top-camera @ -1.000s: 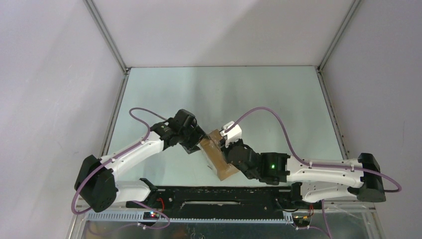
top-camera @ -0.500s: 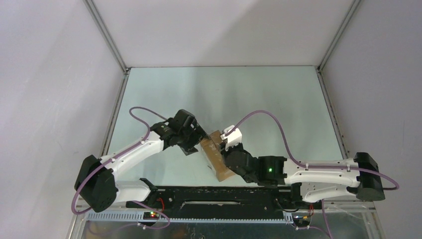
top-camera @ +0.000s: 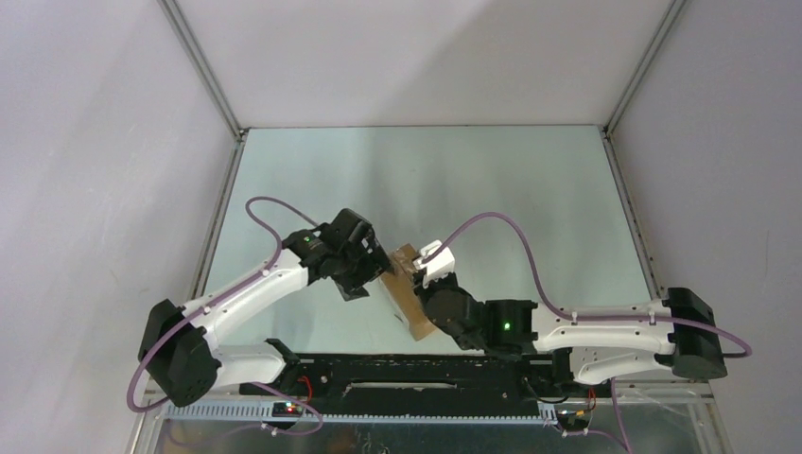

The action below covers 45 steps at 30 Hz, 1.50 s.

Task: Unpack the express box

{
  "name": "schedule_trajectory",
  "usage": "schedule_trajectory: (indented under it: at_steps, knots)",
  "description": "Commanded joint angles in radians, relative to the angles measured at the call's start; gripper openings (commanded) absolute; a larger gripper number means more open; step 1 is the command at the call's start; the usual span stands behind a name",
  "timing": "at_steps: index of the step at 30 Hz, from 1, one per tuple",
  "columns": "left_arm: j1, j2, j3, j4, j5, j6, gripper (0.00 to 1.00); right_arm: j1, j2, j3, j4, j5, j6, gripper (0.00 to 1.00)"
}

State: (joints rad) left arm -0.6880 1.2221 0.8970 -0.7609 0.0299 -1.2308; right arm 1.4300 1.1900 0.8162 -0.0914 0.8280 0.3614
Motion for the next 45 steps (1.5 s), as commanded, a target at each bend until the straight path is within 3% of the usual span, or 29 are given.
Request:
schedule_trajectory:
  at_steps: [1,15,22,25,33,45]
  knots:
    - [-0.039,-0.016,0.094,-0.056,0.027,0.017,0.84,-0.005,0.024,-0.004,0.143,0.064,-0.060,0.00]
    - [-0.079,0.081,0.067,0.057,0.065,-0.035,0.84,-0.008,0.030,-0.005,0.215,0.053,-0.099,0.00]
    - [-0.078,0.106,0.081,-0.037,-0.018,-0.059,0.83,0.002,0.016,-0.012,0.255,0.048,-0.140,0.00]
    - [-0.077,0.121,0.080,-0.079,-0.092,-0.070,0.76,0.002,0.009,-0.015,0.262,0.023,-0.146,0.00]
    - [-0.076,0.119,0.003,0.005,-0.180,-0.145,0.71,-0.006,-0.017,0.053,0.051,-0.017,-0.039,0.00]
    - [-0.076,0.114,-0.026,0.074,-0.201,-0.193,0.69,0.026,-0.026,0.107,-0.188,-0.056,0.133,0.00]
